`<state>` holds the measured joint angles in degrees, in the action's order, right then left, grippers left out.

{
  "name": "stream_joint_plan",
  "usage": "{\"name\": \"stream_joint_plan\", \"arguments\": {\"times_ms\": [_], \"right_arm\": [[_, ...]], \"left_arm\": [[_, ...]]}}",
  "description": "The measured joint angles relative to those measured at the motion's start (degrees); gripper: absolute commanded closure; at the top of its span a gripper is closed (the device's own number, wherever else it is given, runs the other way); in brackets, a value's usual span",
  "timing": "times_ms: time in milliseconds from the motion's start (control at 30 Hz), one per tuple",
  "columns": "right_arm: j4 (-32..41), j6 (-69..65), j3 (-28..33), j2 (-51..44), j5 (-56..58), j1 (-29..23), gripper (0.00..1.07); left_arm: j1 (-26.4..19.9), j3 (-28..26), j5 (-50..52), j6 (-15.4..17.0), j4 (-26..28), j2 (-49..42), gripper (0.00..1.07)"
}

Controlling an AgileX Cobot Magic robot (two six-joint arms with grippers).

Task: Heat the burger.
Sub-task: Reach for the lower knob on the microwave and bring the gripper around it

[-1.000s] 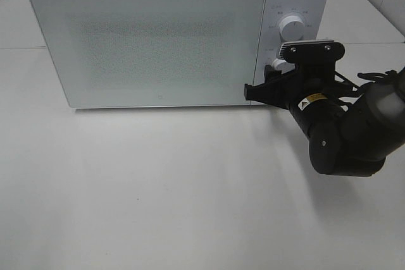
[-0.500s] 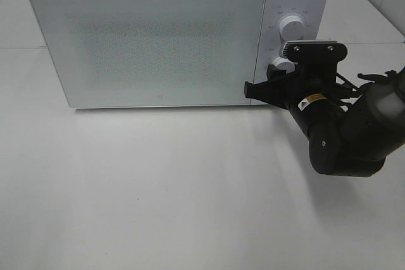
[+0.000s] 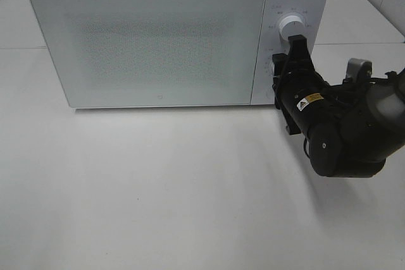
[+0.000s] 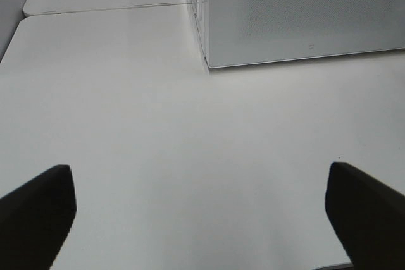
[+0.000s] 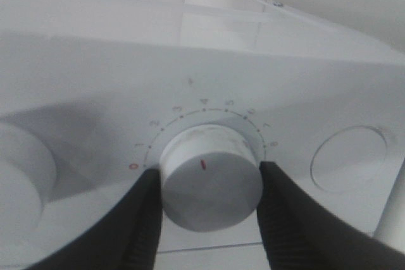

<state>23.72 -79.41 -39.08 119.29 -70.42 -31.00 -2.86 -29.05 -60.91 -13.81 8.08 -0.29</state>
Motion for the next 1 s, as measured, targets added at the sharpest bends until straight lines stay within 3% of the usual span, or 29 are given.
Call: {"name": "stream_joint_plan", "arguments": {"times_ms": [200,600,1000], "right_arm": [[0.0,-14.84,0.0,0.0,-0.4,0.0,0.87],[0.0,-15.81,0.0,0.0,-0.17,0.0,0.82],[0.0,-15.7,0.0,0.0,-0.06,0.0,0.7]], "left_arm": [[0.0,0.0,0.0,0.0,0.0,0.0,0.04],[0.0,0.0,0.0,0.0,0.0,0.0,0.04],[0.0,0.0,0.0,0.0,0.0,0.0,0.04]]}}
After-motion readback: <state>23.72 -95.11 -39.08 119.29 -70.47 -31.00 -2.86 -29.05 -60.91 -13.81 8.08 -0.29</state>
